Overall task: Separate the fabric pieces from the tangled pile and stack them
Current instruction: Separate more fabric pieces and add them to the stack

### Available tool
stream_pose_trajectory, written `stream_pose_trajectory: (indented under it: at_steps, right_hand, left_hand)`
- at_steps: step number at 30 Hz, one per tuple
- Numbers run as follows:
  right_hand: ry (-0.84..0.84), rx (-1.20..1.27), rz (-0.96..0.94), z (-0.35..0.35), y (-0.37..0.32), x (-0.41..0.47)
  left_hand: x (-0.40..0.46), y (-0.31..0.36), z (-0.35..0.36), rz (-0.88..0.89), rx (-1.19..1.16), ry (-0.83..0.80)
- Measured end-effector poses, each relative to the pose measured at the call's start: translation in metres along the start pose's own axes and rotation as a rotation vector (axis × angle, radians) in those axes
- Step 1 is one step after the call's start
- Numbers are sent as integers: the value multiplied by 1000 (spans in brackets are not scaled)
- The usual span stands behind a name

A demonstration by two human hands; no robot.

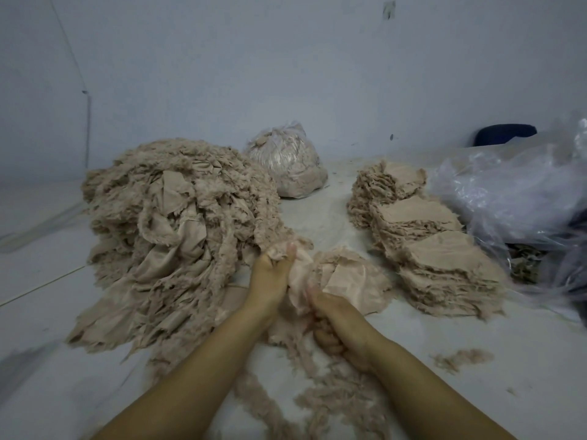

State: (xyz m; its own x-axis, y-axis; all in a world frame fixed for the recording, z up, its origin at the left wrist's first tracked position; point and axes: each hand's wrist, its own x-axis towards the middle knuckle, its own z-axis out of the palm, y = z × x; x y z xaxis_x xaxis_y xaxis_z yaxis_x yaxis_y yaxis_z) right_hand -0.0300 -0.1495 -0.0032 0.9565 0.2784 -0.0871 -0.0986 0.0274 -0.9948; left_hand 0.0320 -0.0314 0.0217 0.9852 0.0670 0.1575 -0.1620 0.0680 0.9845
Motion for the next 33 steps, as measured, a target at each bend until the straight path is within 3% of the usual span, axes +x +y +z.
stream_pose_trajectory:
  at_steps: [2, 6, 10, 14, 16, 19, 21, 24, 28, 30, 33]
  right_hand:
    - [33, 32, -16, -2, 0, -1]
    - [65, 33, -93, -6, -1, -2]
    - [64, 49, -98, -6, 1, 1]
    - [-63, -307, -59, -13, 4, -4]
    - [-47, -422, -116, -14, 2, -4]
    - [351, -397, -348, -18, -7, -1]
    - [560, -225, -365, -25, -11, 3]
    - [471, 70, -213, -39, -16, 7]
    - [553, 133, -109, -55, -19, 15]
    - [639, -41, -17, -63, -15, 25]
    - [714, -385, 99, -69, -11, 32]
  left_hand:
    - [-2, -5, 7, 4, -40, -1]
    - [16, 0, 3, -56, -201, 188]
    - [21, -1, -1, -62, -218, 201]
    - [28, 4, -8, -107, -290, 255]
    - [30, 8, -11, -90, -196, 184]
    - [23, 17, 0, -122, -138, -101]
    - [19, 23, 11, -169, -149, -302]
    - [21, 28, 27, -201, -83, -497]
    - [33, 22, 38, -118, 107, -357]
    - [39, 13, 38, -106, 199, -299]
    - [41, -7, 35, -102, 381, -338]
